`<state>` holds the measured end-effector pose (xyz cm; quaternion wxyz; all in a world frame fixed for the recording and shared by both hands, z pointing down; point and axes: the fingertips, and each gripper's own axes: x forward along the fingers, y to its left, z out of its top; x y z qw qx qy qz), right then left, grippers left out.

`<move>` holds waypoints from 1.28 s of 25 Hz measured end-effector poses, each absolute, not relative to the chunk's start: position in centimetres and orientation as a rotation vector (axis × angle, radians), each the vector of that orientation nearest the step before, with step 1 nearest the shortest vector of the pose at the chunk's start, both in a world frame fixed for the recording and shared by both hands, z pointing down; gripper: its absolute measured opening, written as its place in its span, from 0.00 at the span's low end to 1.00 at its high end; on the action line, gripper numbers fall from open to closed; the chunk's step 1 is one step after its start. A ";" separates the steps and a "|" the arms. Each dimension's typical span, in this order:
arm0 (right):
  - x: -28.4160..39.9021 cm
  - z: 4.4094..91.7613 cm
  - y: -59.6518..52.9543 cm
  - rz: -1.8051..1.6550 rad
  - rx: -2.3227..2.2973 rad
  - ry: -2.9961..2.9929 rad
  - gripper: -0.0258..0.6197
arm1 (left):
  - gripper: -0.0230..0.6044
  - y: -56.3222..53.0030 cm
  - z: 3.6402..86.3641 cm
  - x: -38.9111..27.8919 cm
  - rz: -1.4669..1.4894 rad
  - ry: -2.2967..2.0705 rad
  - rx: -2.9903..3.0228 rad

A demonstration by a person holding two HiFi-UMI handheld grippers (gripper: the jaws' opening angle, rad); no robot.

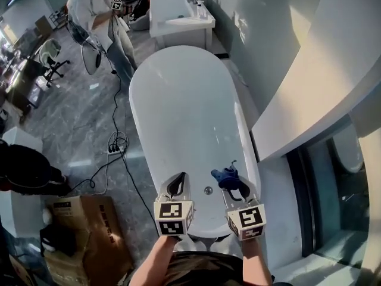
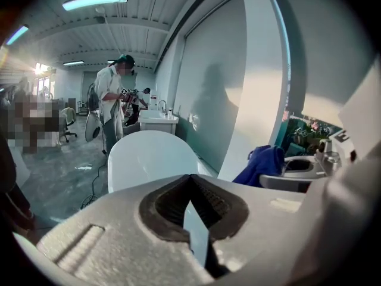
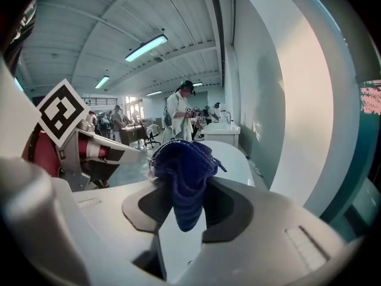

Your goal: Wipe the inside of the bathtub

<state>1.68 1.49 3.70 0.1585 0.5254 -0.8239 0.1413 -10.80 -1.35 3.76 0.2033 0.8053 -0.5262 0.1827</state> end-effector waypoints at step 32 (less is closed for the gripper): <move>-2.3 41.5 3.2 0.975 1.331 -2.101 0.25 | 0.04 -8.1 40.5 -15.3 1.042 -1.185 2.087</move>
